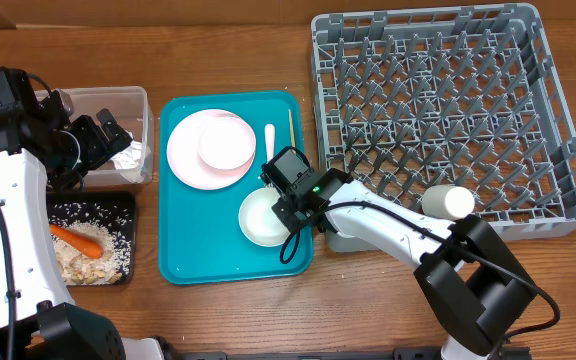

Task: Sort waste into correct bins and load items into the dishwasher rack
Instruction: 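Grasp the pale green bowl rim with the right gripper, then lift the bowl and carry it right over the grey dish rack, then tilt the bowl sideways and lower it into the rack with the right gripper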

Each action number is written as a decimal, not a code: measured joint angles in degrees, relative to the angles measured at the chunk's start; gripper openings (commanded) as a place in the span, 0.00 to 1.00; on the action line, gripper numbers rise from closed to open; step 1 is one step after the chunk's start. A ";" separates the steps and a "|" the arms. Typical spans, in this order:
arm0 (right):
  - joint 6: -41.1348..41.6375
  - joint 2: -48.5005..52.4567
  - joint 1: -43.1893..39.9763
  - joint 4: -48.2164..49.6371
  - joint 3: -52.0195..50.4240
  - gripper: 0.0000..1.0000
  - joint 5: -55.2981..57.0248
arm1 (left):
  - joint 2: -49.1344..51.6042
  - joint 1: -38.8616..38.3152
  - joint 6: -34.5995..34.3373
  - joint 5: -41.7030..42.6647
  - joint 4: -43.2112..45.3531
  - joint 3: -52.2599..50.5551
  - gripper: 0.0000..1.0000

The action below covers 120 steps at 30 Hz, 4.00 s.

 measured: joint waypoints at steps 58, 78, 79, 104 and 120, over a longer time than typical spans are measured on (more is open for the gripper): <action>0.26 -0.92 -0.31 -8.79 10.91 0.04 -1.29 | 0.00 0.00 0.00 0.00 0.02 0.00 1.00; 0.11 -28.76 -21.64 -15.21 14.91 0.04 22.67 | 0.00 0.00 -0.02 0.00 0.00 0.00 1.00; 0.09 -28.76 -23.78 -14.67 14.91 0.04 24.46 | 0.00 0.00 0.00 0.00 0.00 0.00 1.00; -3.10 -10.32 -40.44 -3.61 11.87 0.04 62.88 | -0.02 0.00 0.00 0.00 0.02 0.00 1.00; -3.10 -9.40 -37.59 -2.01 0.70 0.04 66.20 | -0.02 0.00 0.00 0.00 0.00 0.00 1.00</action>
